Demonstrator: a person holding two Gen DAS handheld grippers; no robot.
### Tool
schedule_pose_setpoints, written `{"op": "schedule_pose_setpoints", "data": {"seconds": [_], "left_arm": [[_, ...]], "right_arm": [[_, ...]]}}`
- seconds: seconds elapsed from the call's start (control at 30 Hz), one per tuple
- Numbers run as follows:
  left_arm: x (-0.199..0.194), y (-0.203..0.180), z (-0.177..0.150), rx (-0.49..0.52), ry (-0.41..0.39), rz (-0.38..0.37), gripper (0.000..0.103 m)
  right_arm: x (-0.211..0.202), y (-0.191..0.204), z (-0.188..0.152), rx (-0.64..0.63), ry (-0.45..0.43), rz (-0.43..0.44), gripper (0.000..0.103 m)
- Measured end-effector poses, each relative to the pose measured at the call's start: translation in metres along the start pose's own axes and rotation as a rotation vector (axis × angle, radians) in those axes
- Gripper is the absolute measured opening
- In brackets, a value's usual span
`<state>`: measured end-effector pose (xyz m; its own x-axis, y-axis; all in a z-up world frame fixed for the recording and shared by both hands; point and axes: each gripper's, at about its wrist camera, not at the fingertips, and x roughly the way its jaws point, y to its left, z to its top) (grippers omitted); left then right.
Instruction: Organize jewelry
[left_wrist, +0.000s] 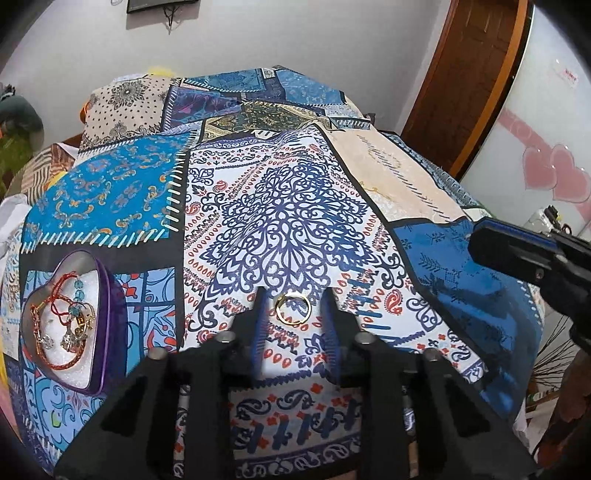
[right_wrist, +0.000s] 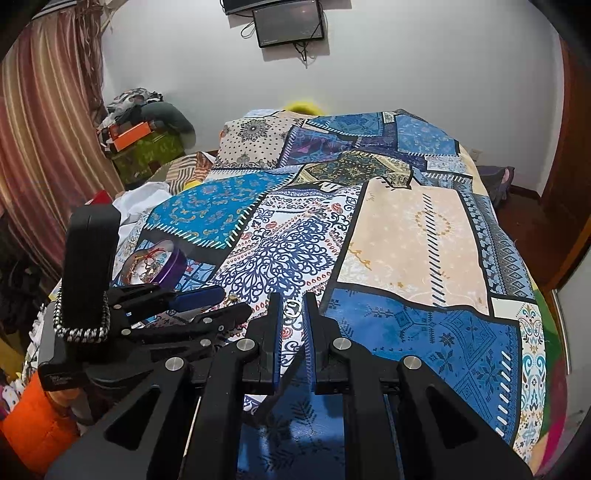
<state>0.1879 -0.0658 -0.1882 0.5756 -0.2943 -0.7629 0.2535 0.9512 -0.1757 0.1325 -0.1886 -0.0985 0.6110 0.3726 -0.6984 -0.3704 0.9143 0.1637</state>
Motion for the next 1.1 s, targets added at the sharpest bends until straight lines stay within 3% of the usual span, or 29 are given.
{"op": "schedule_pose_setpoints", "data": {"seconds": [0.4, 0.77, 1.1], "left_arm": [[-0.028, 0.008, -0.008, -0.011, -0.045, 0.036, 0.020], [-0.090, 0.056, -0.008, -0.076, -0.177, 0.092, 0.020], [-0.138, 0.111, -0.016, -0.154, -0.275, 0.187, 0.020]], "right_arm": [[0.002, 0.015, 0.006, -0.023, -0.005, 0.016, 0.009], [0.017, 0.062, 0.025, -0.109, -0.016, 0.060, 0.009], [0.036, 0.110, 0.041, -0.181, -0.030, 0.124, 0.009]]}}
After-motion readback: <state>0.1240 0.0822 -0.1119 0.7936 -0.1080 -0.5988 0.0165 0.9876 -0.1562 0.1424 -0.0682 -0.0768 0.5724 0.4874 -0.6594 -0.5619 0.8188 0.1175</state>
